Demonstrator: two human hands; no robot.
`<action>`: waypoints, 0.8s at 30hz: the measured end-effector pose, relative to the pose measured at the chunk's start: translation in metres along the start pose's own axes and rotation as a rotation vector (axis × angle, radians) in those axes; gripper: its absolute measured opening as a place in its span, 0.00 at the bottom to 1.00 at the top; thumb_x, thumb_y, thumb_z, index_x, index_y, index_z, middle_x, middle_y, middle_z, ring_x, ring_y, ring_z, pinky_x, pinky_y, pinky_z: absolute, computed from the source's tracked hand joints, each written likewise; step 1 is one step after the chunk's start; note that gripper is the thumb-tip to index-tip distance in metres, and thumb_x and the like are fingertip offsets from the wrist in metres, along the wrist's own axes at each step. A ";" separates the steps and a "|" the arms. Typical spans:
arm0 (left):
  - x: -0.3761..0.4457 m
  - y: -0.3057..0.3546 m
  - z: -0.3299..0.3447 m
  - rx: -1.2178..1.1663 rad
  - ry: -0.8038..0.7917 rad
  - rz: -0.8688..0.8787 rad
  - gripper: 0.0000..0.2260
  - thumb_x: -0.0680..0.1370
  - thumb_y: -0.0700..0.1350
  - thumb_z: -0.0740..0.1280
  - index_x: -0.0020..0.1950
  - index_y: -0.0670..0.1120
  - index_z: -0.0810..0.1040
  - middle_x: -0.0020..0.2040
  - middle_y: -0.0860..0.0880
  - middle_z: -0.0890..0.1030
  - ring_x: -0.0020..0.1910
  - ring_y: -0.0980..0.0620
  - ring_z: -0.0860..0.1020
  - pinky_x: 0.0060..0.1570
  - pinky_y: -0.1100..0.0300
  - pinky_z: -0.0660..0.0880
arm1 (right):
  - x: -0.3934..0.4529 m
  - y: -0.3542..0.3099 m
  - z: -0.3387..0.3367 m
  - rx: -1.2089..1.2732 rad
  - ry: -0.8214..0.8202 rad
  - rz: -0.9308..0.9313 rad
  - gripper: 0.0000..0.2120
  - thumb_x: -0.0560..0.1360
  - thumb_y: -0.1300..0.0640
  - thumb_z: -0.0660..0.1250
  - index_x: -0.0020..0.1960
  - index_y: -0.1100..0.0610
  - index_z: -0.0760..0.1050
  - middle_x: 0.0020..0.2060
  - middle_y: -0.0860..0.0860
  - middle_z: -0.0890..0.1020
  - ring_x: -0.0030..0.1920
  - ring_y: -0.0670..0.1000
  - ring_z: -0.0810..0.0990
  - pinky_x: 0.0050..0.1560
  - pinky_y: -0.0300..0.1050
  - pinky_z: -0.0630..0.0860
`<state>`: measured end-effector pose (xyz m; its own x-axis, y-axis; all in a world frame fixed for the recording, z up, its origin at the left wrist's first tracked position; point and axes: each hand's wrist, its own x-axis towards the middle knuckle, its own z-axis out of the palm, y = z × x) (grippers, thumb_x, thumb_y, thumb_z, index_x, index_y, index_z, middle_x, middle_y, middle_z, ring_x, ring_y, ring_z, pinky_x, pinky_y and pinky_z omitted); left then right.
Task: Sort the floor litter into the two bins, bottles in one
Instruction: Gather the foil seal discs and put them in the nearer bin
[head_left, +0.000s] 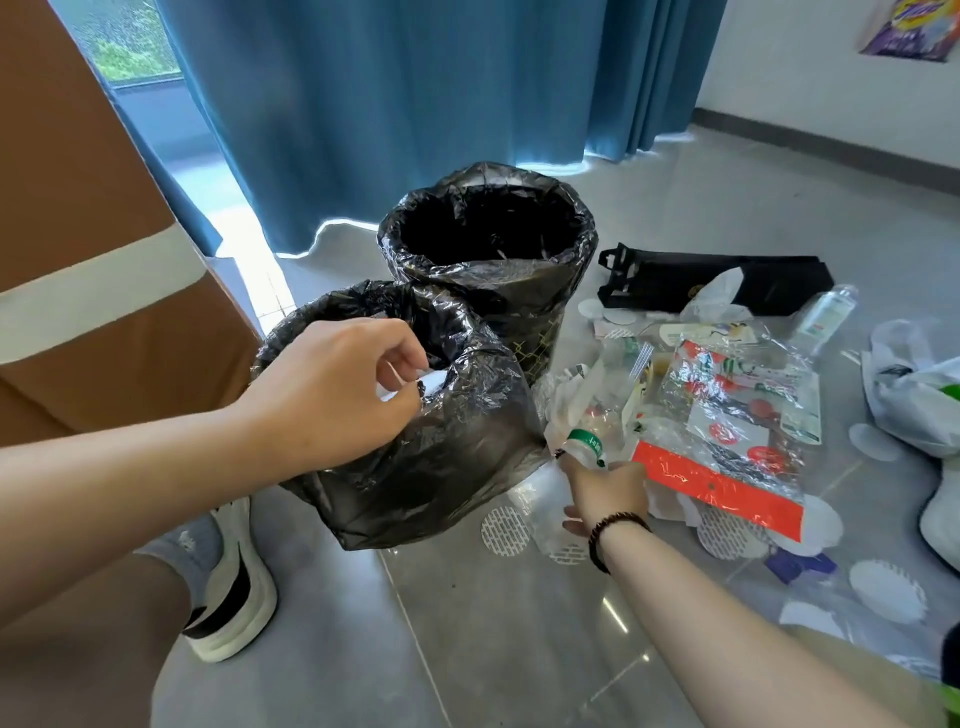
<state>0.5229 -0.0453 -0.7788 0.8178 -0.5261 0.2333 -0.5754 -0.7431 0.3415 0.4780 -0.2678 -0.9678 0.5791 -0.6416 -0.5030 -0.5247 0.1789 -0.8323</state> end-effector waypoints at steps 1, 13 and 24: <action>-0.002 0.001 0.001 -0.006 -0.008 0.013 0.06 0.72 0.44 0.70 0.47 0.53 0.79 0.40 0.60 0.80 0.42 0.62 0.78 0.45 0.71 0.73 | 0.003 0.000 0.005 0.023 -0.021 0.043 0.33 0.60 0.45 0.74 0.57 0.59 0.67 0.48 0.57 0.77 0.41 0.61 0.82 0.26 0.46 0.78; 0.001 -0.016 0.009 -0.156 -0.040 -0.126 0.05 0.71 0.45 0.72 0.41 0.55 0.80 0.37 0.56 0.82 0.39 0.61 0.79 0.40 0.75 0.72 | -0.037 0.003 -0.031 0.258 0.093 -0.215 0.07 0.76 0.52 0.62 0.47 0.56 0.70 0.41 0.54 0.84 0.36 0.54 0.85 0.43 0.52 0.81; 0.111 -0.012 0.007 0.205 0.034 0.001 0.15 0.76 0.47 0.61 0.62 0.48 0.72 0.58 0.47 0.79 0.59 0.44 0.76 0.61 0.46 0.71 | -0.065 -0.100 -0.097 0.157 0.271 -0.704 0.13 0.64 0.44 0.63 0.38 0.54 0.72 0.32 0.50 0.84 0.36 0.52 0.83 0.39 0.47 0.78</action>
<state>0.6208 -0.0974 -0.7635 0.8151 -0.5149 0.2655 -0.5625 -0.8131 0.1499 0.4327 -0.3166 -0.8295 0.5599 -0.8002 0.2149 0.0170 -0.2481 -0.9686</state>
